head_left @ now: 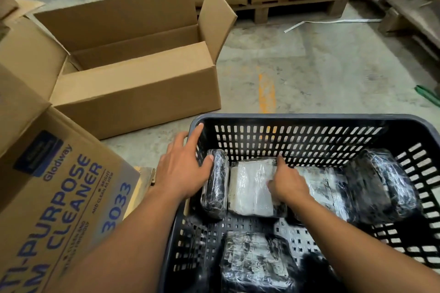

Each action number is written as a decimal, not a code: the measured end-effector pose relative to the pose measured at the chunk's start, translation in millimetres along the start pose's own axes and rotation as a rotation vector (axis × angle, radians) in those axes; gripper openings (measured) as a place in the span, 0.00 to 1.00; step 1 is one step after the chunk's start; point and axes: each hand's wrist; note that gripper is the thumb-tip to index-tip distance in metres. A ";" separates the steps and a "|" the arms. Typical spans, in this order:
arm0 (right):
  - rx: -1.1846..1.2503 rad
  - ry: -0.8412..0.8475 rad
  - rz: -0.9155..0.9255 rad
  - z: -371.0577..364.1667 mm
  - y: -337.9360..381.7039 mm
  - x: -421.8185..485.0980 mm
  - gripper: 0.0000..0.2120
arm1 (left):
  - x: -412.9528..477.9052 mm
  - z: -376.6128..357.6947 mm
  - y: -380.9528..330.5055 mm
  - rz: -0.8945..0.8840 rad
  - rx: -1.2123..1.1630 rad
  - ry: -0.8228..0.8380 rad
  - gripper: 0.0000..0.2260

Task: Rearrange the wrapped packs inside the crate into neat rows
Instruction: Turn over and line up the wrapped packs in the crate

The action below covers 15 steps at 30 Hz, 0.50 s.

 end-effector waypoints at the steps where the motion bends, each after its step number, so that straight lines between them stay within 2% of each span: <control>1: -0.149 -0.053 0.001 5.4 2.7 0.0 0.26 | 0.2 0.3 0.0 -0.004 -0.006 0.001 0.35; 2: -0.253 -0.100 0.008 10.4 6.6 -1.4 0.21 | 0.3 0.7 -0.1 -0.004 -0.008 0.002 0.35; 4: -0.276 -0.170 0.084 15.1 19.3 -8.5 0.18 | 0.1 0.6 -0.6 0.001 -0.011 0.002 0.34; 6: 0.039 -0.091 0.239 16.4 37.3 -19.7 0.21 | -0.4 0.2 -1.1 -0.001 -0.025 -0.003 0.32; 8: 0.470 0.147 0.336 14.9 56.3 -31.8 0.28 | -0.9 1.1 -2.1 -0.007 -0.038 -0.011 0.31; 9: 0.577 0.217 0.348 11.6 64.9 -38.5 0.31 | -1.2 1.7 -2.4 -0.010 -0.044 -0.014 0.31; 12: 0.615 0.202 0.401 -4.9 77.7 -49.7 0.41 | -2.0 3.1 -4.0 -0.018 -0.060 -0.012 0.31; 15: 0.663 0.266 0.399 -6.0 68.1 -41.4 0.44 | -3.3 2.5 -4.1 -0.010 -0.067 -0.008 0.31</control>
Point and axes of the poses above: each hand's wrist, its own x-axis towards the middle knuckle, its own z-axis out of the back of the hand, y = z × x, and after that the axes turned 13 degrees about -x, right-handed
